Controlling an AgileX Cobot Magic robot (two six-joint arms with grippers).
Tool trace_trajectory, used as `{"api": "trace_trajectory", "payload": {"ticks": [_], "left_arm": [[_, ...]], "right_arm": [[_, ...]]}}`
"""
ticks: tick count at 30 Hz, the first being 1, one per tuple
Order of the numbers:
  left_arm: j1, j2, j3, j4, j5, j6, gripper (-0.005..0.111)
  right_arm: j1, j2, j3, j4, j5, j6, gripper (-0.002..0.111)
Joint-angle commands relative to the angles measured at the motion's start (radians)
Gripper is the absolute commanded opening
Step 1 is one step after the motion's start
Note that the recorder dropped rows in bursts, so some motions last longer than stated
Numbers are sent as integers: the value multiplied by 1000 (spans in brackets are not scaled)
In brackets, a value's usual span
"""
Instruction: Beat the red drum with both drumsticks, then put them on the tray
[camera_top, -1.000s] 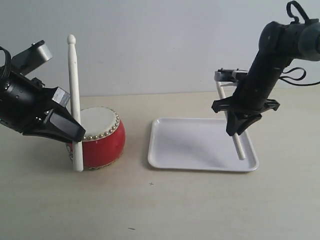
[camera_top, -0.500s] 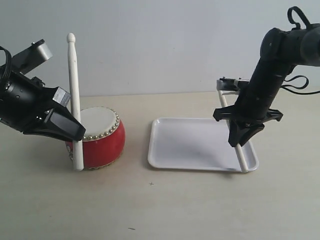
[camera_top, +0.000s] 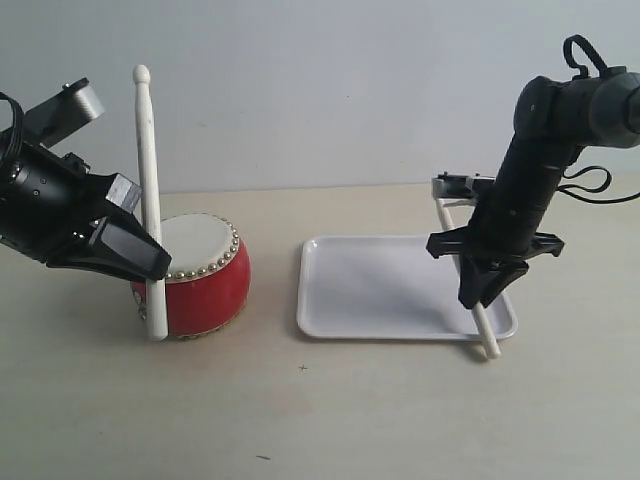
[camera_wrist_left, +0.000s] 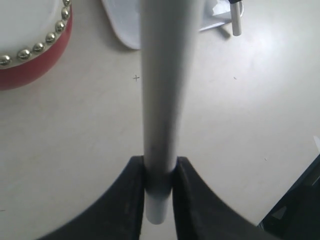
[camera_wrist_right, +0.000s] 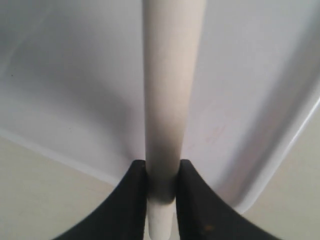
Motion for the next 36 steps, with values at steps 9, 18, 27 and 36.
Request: {"api": "trace_trajectory", "payload": {"ticks": [9,18,27,36], "left_arm": [[-3,-11,0,-21,-2,4,0],[-3,-11,0,-21,2,4,0],[-3,-11,0,-21,4,4,0],[-3,-11,0,-17,-1,19,0]], "right_arm": [[-1,-2,2,-20,-8,15,7],[-1,-2,2,-22,-8,21,19],[-1,-2,2,-22,-8,25,18],[-1,-49,4,-45,-8,9,0]]}}
